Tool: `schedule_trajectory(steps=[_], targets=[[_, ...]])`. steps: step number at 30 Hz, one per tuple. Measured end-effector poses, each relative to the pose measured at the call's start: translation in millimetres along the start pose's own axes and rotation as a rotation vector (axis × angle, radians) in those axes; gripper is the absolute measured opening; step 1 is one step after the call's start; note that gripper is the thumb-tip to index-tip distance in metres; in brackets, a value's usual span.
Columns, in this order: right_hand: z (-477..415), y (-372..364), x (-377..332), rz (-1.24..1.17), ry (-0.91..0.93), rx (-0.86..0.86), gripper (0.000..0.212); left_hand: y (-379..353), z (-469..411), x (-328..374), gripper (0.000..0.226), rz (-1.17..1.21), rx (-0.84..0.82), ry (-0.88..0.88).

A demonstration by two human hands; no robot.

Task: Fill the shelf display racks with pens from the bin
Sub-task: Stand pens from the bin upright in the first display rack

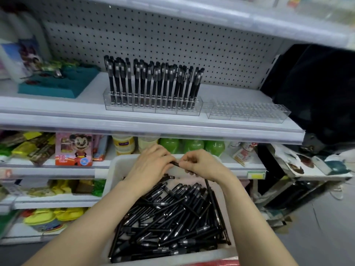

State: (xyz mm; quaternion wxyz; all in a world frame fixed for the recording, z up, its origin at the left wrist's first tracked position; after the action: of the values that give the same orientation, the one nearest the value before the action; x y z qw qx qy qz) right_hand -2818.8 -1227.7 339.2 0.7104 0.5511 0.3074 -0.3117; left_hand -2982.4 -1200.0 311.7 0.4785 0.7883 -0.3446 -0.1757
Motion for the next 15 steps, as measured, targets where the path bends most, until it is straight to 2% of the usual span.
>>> schedule_trajectory(steps=[2, 4, 7, 10, 12, 15], targets=[[1.3, 15.7, -5.5, 0.1, -0.012, -0.02, 0.016, 5.8, -6.4, -5.9, 0.016, -0.039, 0.027, 0.022], [0.3, 36.3, -9.4, 0.079, 0.005, 0.041, 0.014, 13.4, -14.0, -13.8, 0.018, -0.054, 0.069, 0.067], [-2.9, 63.3, -20.7, -0.377, 0.103, 0.286, 0.016, 25.0, -29.4, -19.4, 0.027, -0.028, 0.109, 0.11], [-9.9, 73.6, -34.9, -0.756, 0.187, 0.491, 0.023, 34.3, -51.4, -13.6, 0.023, 0.018, 0.141, 0.138], [-17.5, 73.4, -41.5, -0.872, 0.195, 0.534, 0.016, 36.2, -66.7, -9.8, 0.018, 0.038, 0.152, 0.152], [-28.6, 79.7, -45.0, -0.869, 0.187, 0.569, 0.004, 36.4, -86.2, -9.9, 0.021, 0.051, 0.136, 0.173]])
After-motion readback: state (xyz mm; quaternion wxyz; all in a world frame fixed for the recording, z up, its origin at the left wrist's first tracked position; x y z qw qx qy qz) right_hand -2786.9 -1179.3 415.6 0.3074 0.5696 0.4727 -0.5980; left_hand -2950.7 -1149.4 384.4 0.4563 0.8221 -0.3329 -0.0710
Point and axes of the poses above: each hand's wrist, its own z-axis away from the middle knuckle, its own y-axis out of the back of the hand, x = y × z, the point moved 4 cm from there along -z, towards the middle knuckle, and after that the axes turned 8 degrees about -z, right-handed, at the moved point
